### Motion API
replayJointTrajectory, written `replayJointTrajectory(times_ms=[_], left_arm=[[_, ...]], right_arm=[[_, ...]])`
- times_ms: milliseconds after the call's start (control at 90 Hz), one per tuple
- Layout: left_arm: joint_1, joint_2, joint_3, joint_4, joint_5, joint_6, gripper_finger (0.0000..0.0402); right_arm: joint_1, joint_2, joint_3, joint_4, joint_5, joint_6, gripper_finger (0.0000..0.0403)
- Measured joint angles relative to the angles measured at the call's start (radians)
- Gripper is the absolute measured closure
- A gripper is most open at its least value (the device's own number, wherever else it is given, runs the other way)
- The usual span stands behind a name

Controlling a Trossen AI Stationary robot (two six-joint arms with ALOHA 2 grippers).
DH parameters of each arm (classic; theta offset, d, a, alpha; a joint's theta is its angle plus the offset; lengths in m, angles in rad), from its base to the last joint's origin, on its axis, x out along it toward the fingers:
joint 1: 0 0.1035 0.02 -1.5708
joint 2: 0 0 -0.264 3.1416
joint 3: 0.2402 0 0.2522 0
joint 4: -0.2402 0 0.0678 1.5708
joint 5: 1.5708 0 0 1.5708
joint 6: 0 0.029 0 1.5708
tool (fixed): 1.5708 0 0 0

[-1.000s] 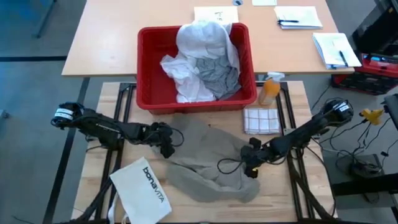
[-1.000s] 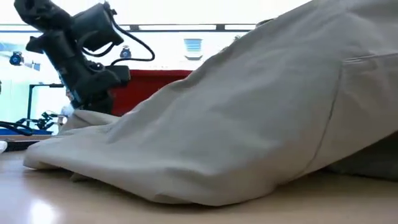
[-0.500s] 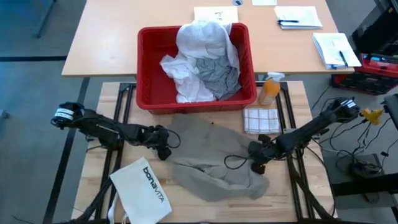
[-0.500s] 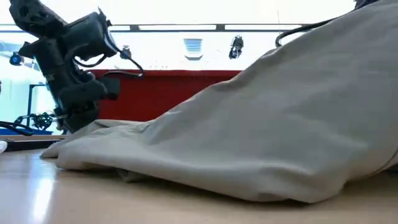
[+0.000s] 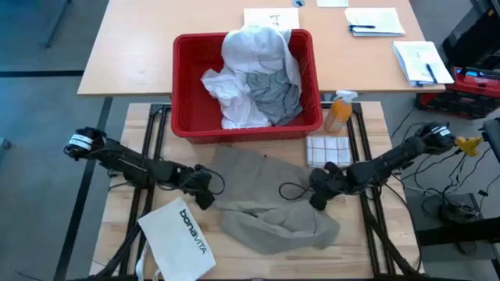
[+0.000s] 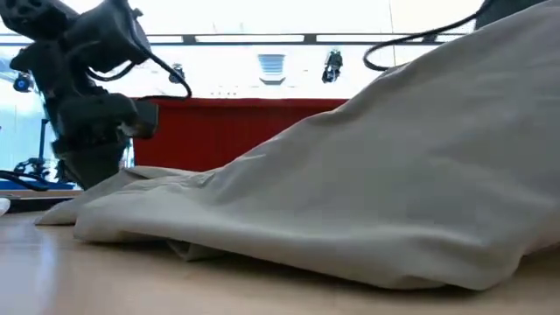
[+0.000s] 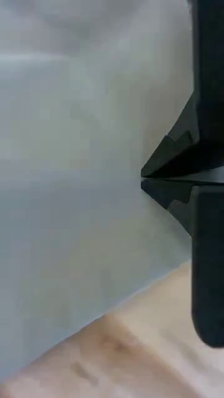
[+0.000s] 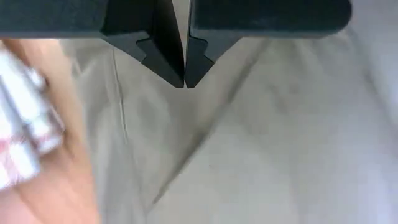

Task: Fold laundry
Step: Fold the brown shorts

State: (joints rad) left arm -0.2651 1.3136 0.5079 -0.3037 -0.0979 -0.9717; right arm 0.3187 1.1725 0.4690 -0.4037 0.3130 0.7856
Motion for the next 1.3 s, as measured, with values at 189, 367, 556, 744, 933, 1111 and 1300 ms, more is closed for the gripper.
replayJointTrajectory(times_ms=[189, 367, 556, 744, 933, 1111, 1300], left_arm=[[-0.072, -0.02, 0.023, 0.01, 0.015, -0.066, 0.0402], [-0.068, -0.065, 0.139, 0.007, 0.027, 0.053, 0.0402], [-0.054, -0.048, 0.206, 0.294, -0.188, 0.532, 0.0402], [0.121, 0.113, 0.179, 0.618, -0.196, 0.64, 0.0402], [0.237, 0.345, 0.25, 0.75, -0.112, 0.605, 0.0395], [0.246, 0.495, 0.408, 0.669, -0.049, 0.653, 0.0397], [0.251, 0.584, 0.517, 0.411, -0.076, 0.656, 0.0401]], right_arm=[[-0.084, -0.013, -0.05, 0.261, -0.083, -0.019, 0.0403], [-0.105, -0.022, -0.115, 0.546, -0.1, 0.062, 0.0403], [-0.064, 0.007, -0.108, 0.564, -0.103, 0.03, 0.0403], [-0.05, 0.01, -0.073, 0.532, -0.095, 0.006, 0.0403], [-0.05, 0.01, -0.065, 0.529, -0.077, 0.014, 0.0403], [-0.05, 0.009, -0.065, 0.469, -0.077, 0.059, 0.0403], [-0.054, 0.041, -0.066, 0.363, -0.015, 0.117, 0.0403]])
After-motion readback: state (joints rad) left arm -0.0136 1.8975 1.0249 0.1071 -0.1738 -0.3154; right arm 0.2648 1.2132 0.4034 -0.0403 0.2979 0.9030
